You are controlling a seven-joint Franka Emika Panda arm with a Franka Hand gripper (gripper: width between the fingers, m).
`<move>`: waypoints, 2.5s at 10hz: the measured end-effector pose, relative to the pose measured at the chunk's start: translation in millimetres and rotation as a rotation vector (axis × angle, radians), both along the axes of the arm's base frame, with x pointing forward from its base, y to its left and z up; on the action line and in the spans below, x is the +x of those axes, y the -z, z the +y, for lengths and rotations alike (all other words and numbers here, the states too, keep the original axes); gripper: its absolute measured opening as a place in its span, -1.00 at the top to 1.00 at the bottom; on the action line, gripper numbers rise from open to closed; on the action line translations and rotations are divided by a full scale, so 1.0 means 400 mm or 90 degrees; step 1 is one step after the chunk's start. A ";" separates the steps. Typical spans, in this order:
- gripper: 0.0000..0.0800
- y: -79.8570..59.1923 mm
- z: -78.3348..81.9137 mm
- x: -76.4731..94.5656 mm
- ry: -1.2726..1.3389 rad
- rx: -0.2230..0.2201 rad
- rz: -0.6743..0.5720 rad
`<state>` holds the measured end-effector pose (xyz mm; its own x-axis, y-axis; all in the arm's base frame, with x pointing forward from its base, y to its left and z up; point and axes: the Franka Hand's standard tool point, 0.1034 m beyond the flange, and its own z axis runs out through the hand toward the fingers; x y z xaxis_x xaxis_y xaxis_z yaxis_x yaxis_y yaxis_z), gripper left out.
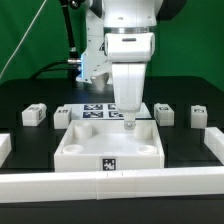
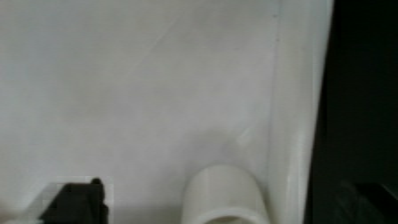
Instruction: Assemble one leg
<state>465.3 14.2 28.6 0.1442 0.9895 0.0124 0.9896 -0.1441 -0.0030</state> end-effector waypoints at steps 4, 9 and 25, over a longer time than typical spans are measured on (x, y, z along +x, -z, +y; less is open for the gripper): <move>-0.63 0.030 0.001 -0.013 0.002 0.003 0.007; 0.02 0.030 0.002 -0.013 0.006 0.003 0.007; 0.86 0.022 0.000 0.021 -0.103 -0.013 0.028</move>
Offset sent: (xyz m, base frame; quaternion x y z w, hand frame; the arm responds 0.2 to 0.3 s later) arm -0.0006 -0.0001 0.0012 0.0043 -0.0055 0.0090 0.9999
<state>473.7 14.4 19.9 -0.0175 0.9998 -0.0107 0.9988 0.0170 -0.0453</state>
